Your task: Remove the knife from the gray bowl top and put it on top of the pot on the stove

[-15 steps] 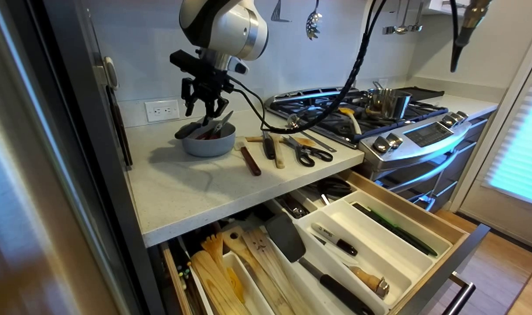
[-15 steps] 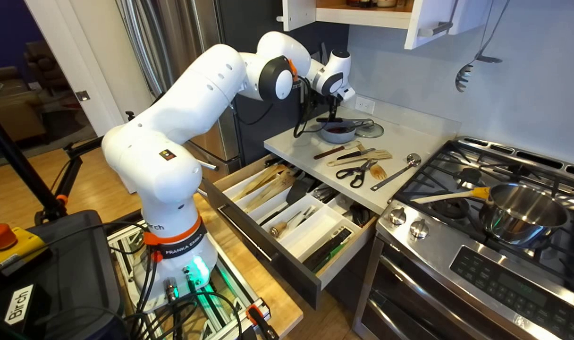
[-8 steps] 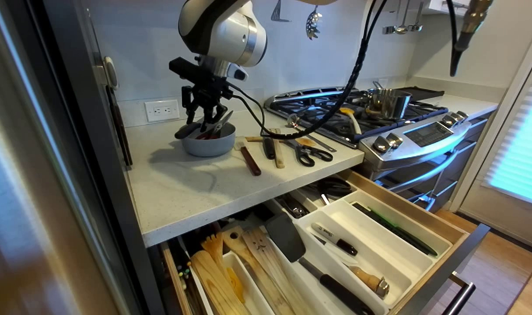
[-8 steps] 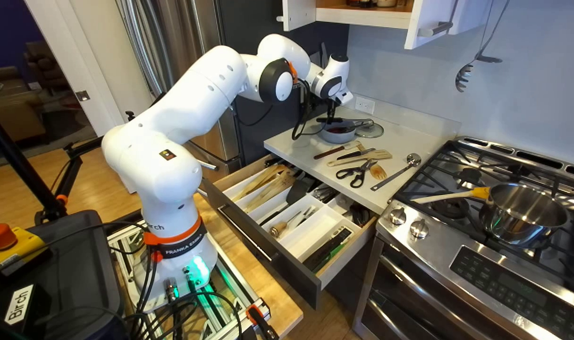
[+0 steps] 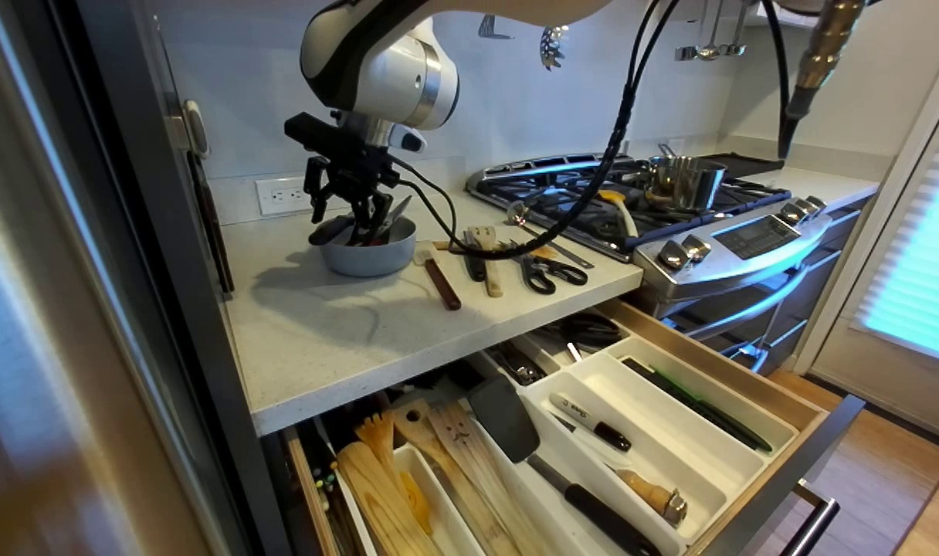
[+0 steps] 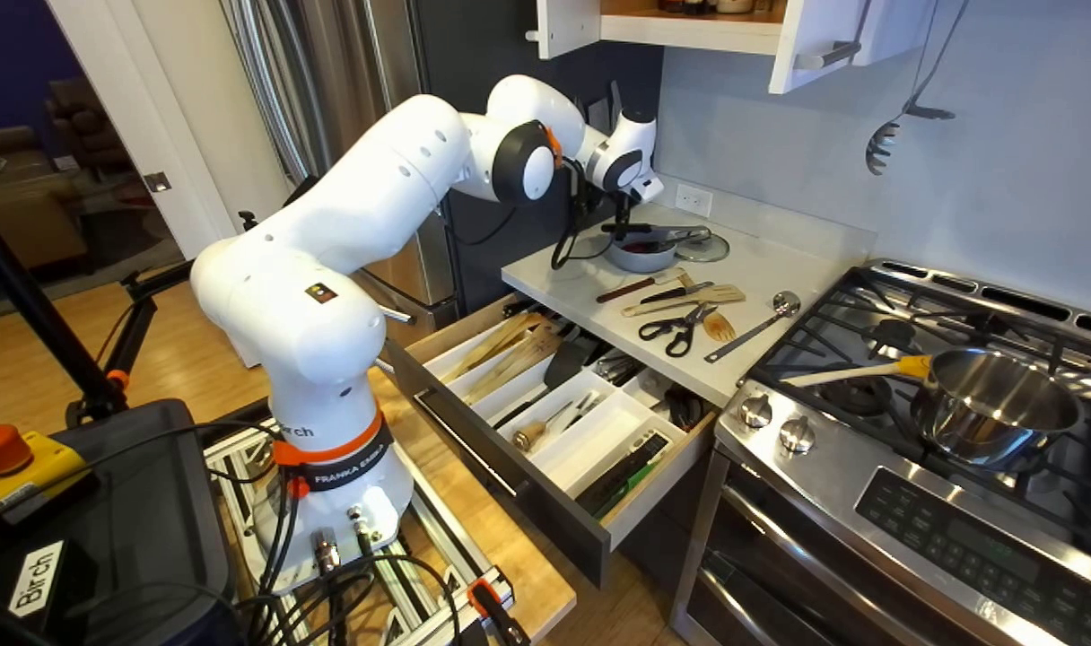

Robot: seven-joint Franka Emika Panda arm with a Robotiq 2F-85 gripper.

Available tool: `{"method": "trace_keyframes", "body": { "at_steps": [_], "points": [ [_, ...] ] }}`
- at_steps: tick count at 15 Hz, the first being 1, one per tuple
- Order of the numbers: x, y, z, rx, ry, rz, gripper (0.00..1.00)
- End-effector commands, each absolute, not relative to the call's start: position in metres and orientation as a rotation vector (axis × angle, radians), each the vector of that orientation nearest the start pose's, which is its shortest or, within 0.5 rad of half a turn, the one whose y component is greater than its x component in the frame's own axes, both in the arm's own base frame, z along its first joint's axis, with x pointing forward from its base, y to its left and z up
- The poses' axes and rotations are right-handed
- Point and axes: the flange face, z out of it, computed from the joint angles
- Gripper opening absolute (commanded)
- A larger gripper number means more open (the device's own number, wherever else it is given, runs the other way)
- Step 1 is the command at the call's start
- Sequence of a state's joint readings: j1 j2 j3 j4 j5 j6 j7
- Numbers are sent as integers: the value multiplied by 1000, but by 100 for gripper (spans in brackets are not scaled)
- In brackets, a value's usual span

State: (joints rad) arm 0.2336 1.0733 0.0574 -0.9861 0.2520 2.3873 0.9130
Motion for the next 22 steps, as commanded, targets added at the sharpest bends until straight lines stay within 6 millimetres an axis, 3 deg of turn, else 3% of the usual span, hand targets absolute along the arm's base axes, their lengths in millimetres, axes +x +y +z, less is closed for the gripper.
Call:
{"method": "trace_keyframes", "body": {
  "at_steps": [1,4,6,11,14,18,21,22],
  "points": [
    [788,217,225,-2519,1111,-188,43],
    [788,213,225,-2516,1123,-195,21],
    [786,211,237,-2505,1128,-227,9],
    [772,201,294,-2397,1098,-423,9],
    [749,207,309,-2435,973,-297,9],
    [712,197,302,-2517,805,-145,9],
    [686,180,292,-2580,800,-160,9],
    [677,178,289,-2624,714,-181,9]
  ]
}}
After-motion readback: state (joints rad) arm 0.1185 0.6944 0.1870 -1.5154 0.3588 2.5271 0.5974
